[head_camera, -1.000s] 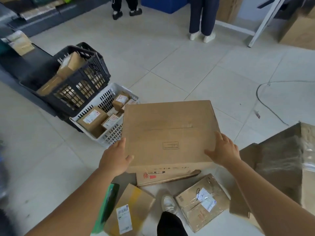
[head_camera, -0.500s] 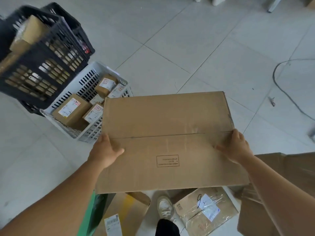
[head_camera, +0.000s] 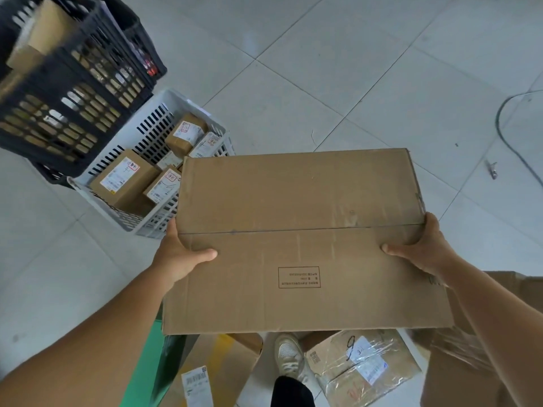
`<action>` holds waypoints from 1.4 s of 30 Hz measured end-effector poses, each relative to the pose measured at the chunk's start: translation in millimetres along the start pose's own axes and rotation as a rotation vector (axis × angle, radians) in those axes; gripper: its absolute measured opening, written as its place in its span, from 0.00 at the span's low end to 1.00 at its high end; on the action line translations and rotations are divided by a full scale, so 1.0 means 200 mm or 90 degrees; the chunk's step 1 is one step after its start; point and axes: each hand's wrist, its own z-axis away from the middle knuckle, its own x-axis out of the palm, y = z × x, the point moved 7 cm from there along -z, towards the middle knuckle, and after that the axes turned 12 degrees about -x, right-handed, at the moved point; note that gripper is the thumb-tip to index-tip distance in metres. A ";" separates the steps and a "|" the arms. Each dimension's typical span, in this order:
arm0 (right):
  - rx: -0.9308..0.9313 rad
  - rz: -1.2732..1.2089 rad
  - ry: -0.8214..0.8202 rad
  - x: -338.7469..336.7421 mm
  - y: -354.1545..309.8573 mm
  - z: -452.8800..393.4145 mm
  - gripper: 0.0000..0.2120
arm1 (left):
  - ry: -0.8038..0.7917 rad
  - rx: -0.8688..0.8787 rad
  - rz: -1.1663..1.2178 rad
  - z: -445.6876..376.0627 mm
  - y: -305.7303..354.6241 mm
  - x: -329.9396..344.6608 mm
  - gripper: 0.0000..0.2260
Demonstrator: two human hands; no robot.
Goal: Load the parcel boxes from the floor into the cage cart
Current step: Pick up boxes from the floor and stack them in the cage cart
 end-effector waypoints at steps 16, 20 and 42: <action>-0.117 -0.046 0.001 -0.14 -0.38 0.43 0.53 | 0.053 0.036 0.086 0.47 -0.19 -0.48 0.52; -0.173 -0.041 0.002 -0.19 -0.54 0.63 0.49 | 0.088 0.052 0.116 0.70 -0.30 -0.66 0.43; -0.469 -0.027 -0.060 -0.25 -1.41 1.70 0.51 | 0.345 0.082 0.313 1.96 -1.19 -1.45 0.52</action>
